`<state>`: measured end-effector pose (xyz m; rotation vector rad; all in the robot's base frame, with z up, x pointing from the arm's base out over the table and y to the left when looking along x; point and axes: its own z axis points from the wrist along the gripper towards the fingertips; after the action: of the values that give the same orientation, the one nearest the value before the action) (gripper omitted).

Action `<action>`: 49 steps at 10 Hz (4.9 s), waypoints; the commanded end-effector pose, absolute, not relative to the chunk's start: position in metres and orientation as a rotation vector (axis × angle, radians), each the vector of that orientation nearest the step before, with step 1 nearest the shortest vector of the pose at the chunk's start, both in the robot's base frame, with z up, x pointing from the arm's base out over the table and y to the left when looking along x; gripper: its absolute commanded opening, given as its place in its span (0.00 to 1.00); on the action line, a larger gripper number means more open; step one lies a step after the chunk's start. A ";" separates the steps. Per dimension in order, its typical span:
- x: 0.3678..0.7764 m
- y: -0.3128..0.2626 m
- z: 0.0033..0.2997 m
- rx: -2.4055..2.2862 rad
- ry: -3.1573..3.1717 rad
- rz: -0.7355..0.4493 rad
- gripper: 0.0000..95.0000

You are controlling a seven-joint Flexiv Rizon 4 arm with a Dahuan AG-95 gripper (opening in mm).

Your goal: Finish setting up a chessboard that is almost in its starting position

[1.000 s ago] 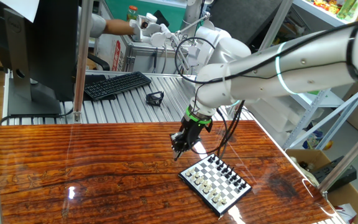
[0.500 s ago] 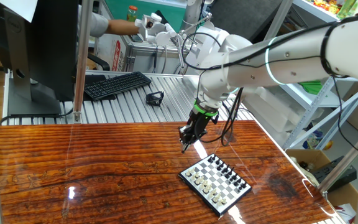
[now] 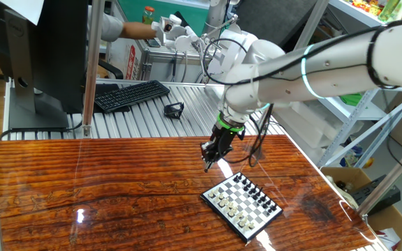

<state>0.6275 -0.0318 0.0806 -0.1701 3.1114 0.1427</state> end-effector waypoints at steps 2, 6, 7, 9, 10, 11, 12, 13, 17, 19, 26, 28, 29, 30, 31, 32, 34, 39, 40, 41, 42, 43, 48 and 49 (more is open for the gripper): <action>0.630 -0.032 0.078 -0.134 3.117 0.146 0.00; 0.630 -0.032 0.078 -0.123 3.126 0.149 0.00; 0.630 -0.032 0.078 -0.105 3.132 0.152 0.00; 0.630 -0.032 0.078 -0.064 3.135 0.165 0.00; 0.630 -0.032 0.078 -0.053 3.134 0.166 0.00; 0.630 -0.032 0.078 -0.024 3.132 0.166 0.00; 0.630 -0.032 0.078 -0.006 3.135 0.166 0.00; 0.630 -0.032 0.078 0.029 3.139 0.158 0.00; 0.630 -0.032 0.078 0.140 3.133 0.021 0.00; 0.630 -0.032 0.078 0.193 3.137 0.033 0.00; 0.630 -0.032 0.078 0.192 3.126 0.030 0.00; 0.630 -0.032 0.078 0.202 3.122 0.028 0.00; 0.626 -0.031 0.079 0.203 3.124 0.028 0.00; 0.622 -0.030 0.080 0.197 3.121 0.029 0.00; 0.616 -0.029 0.080 0.196 3.112 0.030 0.00; 0.610 -0.029 0.079 0.179 3.106 0.038 0.00; 0.600 -0.036 0.077 0.155 3.108 0.046 0.00; 0.583 -0.073 0.076 0.073 3.114 0.072 0.00; 0.580 -0.081 0.077 0.053 3.114 0.075 0.00; 0.577 -0.091 0.078 0.030 3.114 0.083 0.00; 0.575 -0.096 0.078 0.021 3.114 0.086 0.00; 0.572 -0.102 0.078 0.005 3.113 0.085 0.00; 0.573 -0.132 0.076 -0.095 3.087 0.081 0.00; 0.575 -0.138 0.074 -0.109 3.082 0.083 0.00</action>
<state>0.5750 -0.1382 0.0737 -0.1101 3.0801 0.0859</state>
